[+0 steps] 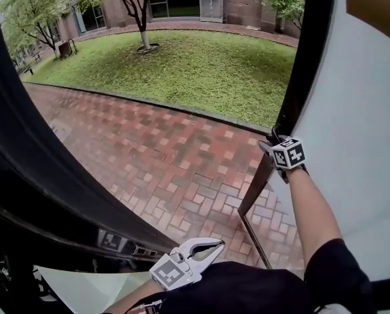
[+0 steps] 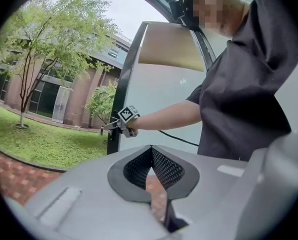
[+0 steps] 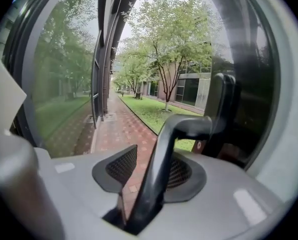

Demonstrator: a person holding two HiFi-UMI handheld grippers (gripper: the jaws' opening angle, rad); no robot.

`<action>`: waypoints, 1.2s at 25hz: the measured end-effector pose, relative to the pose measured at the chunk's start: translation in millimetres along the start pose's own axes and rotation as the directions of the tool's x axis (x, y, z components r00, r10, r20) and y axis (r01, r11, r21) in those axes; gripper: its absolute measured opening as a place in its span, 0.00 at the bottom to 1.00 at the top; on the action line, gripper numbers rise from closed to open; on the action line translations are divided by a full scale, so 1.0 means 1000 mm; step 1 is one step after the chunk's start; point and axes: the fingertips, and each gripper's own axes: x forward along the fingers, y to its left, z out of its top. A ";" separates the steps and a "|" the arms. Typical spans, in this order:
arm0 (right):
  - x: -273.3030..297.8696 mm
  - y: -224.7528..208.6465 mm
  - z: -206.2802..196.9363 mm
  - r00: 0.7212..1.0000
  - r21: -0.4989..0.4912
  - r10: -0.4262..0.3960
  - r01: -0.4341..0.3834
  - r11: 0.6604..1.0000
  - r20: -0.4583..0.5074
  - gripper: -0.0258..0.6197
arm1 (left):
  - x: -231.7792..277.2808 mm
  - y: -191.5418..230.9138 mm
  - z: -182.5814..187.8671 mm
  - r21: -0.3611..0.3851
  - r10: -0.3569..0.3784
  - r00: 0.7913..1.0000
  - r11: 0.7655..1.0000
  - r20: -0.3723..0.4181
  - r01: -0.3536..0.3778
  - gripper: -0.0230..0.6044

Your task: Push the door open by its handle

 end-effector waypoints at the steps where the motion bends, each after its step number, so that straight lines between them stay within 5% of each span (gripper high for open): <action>1: -0.002 -0.018 -0.001 1.000 0.008 -0.023 0.023 1.000 -0.006 0.28 | 0.006 0.007 0.003 0.010 0.002 1.000 1.000 0.003 -0.002 0.03; 10: -0.029 -0.189 -0.030 0.983 0.107 -0.186 0.186 0.977 -0.009 0.28 | 0.085 0.103 0.005 0.016 0.187 0.980 0.982 0.074 -0.188 0.03; 15: -0.064 -0.274 -0.054 0.955 0.168 -0.296 0.297 0.940 -0.027 0.28 | 0.181 0.191 -0.015 0.037 0.235 0.972 0.971 0.023 -0.236 0.03; 19: -0.086 -0.334 -0.077 0.934 0.193 -0.353 0.358 0.914 -0.060 0.28 | 0.275 0.237 -0.009 0.025 0.180 0.984 0.983 -0.017 -0.179 0.03; 30: -0.144 -0.430 -0.126 0.880 0.263 -0.457 0.474 0.840 -0.126 0.30 | 0.413 0.339 0.002 -0.031 0.054 0.998 0.998 -0.029 -0.054 0.03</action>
